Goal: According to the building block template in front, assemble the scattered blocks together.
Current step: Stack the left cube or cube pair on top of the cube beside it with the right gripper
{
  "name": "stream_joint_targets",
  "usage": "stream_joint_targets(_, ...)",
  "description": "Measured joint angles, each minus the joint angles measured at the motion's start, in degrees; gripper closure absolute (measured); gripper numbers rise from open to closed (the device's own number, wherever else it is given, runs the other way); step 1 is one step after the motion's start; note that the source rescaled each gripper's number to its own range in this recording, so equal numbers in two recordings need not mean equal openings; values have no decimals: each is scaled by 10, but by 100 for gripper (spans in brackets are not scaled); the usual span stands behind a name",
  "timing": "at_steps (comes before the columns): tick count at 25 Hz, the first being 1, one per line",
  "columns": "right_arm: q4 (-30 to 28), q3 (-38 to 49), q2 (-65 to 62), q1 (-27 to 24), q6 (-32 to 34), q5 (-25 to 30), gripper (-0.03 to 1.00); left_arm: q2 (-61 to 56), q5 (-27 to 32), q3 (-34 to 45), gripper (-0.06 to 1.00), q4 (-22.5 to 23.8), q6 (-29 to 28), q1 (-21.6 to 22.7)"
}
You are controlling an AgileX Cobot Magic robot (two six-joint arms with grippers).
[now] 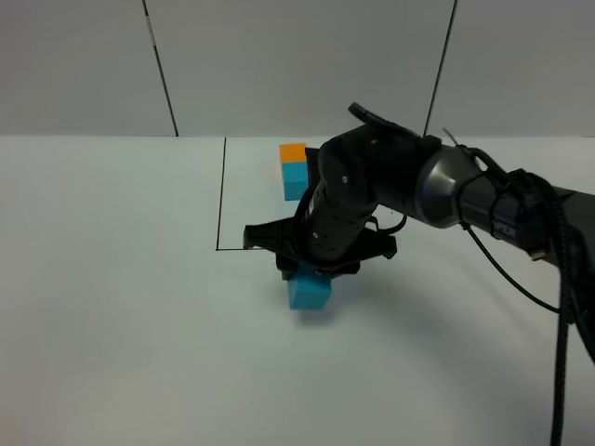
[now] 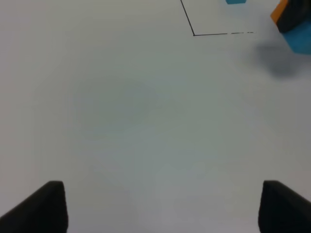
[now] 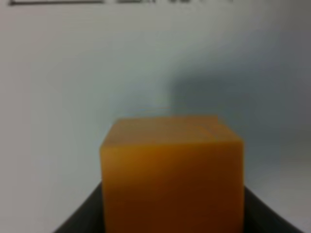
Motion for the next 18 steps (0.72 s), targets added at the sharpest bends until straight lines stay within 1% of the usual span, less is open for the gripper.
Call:
stream_joint_targets(4,-17,0,36,1,29,13,96,0,0,0,27,0,0,0)
stream_joint_targets(7,-41,0,53,1,57,14,96,0,0,0,27,0,0,0)
stream_joint_targets(14,-116,0,56,1,129,17,96,0,0,0,27,0,0,0)
stream_joint_targets(18,-120,0,56,1,138,19,96,0,0,0,27,0,0,0)
